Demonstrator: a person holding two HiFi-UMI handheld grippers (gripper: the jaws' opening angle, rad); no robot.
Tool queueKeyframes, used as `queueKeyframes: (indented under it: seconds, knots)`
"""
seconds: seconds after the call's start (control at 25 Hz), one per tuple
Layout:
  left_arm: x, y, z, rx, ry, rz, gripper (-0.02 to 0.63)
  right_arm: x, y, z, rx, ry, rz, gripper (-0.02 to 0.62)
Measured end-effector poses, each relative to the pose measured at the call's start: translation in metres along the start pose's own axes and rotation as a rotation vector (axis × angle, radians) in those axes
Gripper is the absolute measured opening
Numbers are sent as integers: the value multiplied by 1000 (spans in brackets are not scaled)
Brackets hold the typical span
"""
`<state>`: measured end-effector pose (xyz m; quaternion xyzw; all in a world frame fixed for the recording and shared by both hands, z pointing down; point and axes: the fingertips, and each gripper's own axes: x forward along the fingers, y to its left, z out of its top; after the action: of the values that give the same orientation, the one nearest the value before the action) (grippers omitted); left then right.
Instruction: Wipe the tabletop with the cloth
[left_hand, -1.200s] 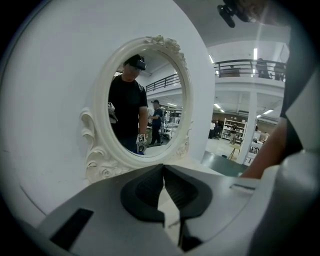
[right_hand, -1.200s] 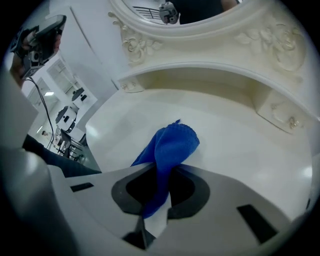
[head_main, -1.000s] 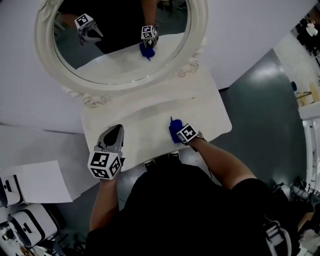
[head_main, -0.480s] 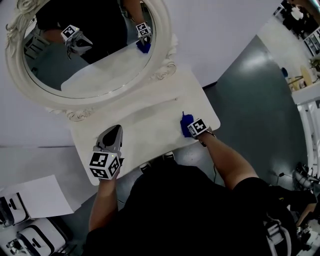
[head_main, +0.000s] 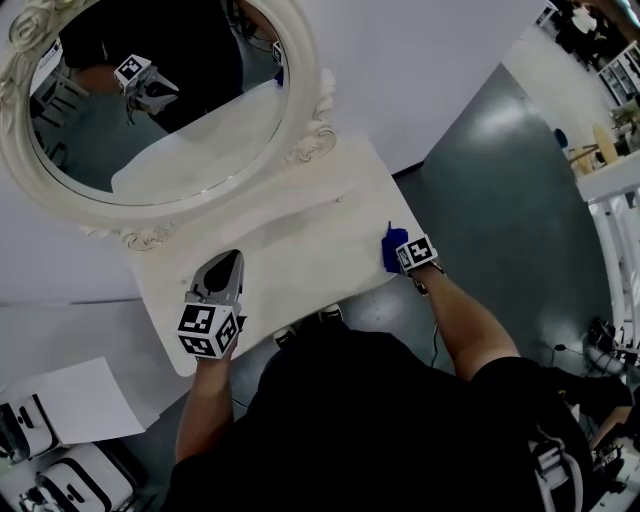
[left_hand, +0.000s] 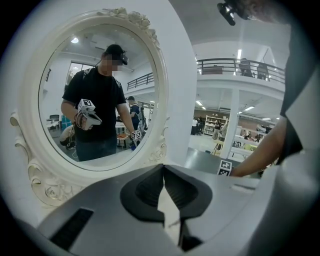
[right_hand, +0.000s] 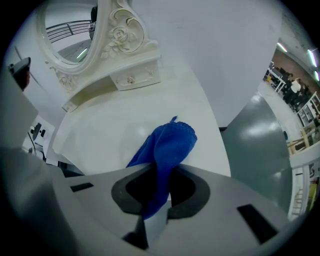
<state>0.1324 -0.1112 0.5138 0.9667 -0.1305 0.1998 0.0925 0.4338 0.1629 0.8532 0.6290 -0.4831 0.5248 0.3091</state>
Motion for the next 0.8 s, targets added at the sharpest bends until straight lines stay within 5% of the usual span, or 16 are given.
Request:
queueKeyframes:
  seconds: [0.24,0.48,0.8]
  knots:
    - [-3,-2,1,-1,-6,7,12,-3,-9,-6,-7,11,-16,41]
    - [-23,4,0,-9,-20,38,12,-8,-5,4,-118,42,-79,40]
    - [-64,25,-11,-43,-41,118,12,-24,77,97,-310,-77,-18,40]
